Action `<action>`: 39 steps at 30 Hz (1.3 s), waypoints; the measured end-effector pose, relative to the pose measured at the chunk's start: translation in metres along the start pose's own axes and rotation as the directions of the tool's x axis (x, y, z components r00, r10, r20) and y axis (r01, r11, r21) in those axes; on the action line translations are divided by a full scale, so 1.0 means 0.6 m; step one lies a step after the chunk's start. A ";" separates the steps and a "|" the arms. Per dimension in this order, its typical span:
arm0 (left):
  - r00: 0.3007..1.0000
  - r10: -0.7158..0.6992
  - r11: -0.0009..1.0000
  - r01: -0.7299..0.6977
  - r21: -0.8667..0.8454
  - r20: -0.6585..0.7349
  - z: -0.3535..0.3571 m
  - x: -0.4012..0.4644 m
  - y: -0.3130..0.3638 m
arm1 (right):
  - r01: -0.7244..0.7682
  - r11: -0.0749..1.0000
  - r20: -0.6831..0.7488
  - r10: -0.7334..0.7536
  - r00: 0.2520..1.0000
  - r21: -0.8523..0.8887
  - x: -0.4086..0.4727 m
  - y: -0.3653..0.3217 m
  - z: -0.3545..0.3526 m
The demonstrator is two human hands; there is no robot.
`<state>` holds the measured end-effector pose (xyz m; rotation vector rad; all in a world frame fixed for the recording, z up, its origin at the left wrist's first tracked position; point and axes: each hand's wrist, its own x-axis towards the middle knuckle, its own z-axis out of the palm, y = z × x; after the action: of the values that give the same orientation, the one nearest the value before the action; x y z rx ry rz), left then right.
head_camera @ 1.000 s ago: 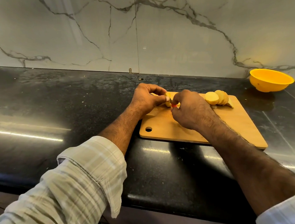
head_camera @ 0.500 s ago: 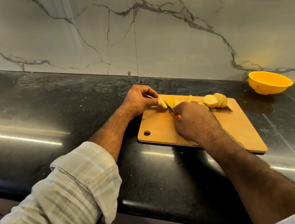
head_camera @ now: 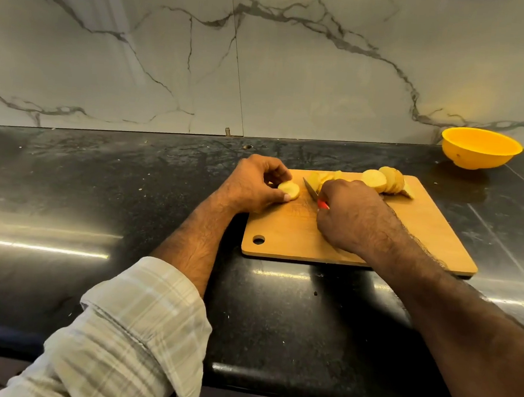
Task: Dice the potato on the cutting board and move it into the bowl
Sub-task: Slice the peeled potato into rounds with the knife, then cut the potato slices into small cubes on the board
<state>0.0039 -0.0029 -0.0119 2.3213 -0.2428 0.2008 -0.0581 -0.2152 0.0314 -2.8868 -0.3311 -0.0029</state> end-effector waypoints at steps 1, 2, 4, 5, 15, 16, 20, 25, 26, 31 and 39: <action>1.000 0.008 1.000 -0.008 0.009 0.000 0.004 0.000 0.003 | 0.002 1.000 -0.004 -0.002 1.000 0.006 0.000 -0.001 0.001; 1.000 0.010 1.000 -0.010 0.019 -0.003 0.007 -0.001 0.007 | -0.003 1.000 -0.003 0.003 1.000 0.010 0.000 -0.001 0.001; 1.000 0.004 1.000 -0.004 0.026 -0.015 0.009 0.000 0.009 | -0.029 1.000 0.004 0.029 1.000 0.011 -0.002 -0.001 -0.002; 1.000 0.002 1.000 -0.002 0.026 -0.019 0.009 0.001 0.008 | -0.041 0.999 0.001 0.041 0.999 0.012 -0.003 0.001 -0.003; 1.000 -0.007 0.999 0.007 0.049 -0.015 0.014 0.003 0.006 | -0.045 0.998 0.003 0.045 0.999 -0.039 -0.017 -0.001 -0.017; 1.000 -0.002 0.999 0.002 0.049 -0.015 0.015 0.003 0.006 | -0.054 0.998 0.006 0.054 0.999 -0.044 -0.017 -0.001 -0.019; 0.999 0.043 0.998 -0.042 0.054 -0.015 0.024 0.004 0.012 | -0.054 0.998 0.003 0.054 0.999 -0.037 -0.012 0.004 -0.014; 0.997 0.076 0.994 -0.076 0.082 0.002 0.038 0.007 0.022 | -0.057 0.997 -0.004 0.057 0.998 0.054 -0.002 0.009 -0.003; 0.997 0.074 0.993 -0.074 0.087 0.009 0.038 0.007 0.023 | -0.054 0.995 -0.003 0.054 0.999 0.080 0.000 0.011 -0.001; 0.999 0.044 0.992 -0.045 0.114 0.018 0.029 0.006 0.024 | -0.047 0.992 -0.031 0.051 0.998 0.117 0.007 0.014 0.005; 1.000 -0.016 0.984 0.015 0.177 0.006 0.018 0.005 0.024 | -0.099 0.994 -0.027 0.101 0.995 0.050 0.006 0.015 0.002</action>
<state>0.0044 -0.0212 -0.0088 2.5000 -0.2184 0.2134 -0.0529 -0.2227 0.0284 -2.8485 -0.1781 -0.0204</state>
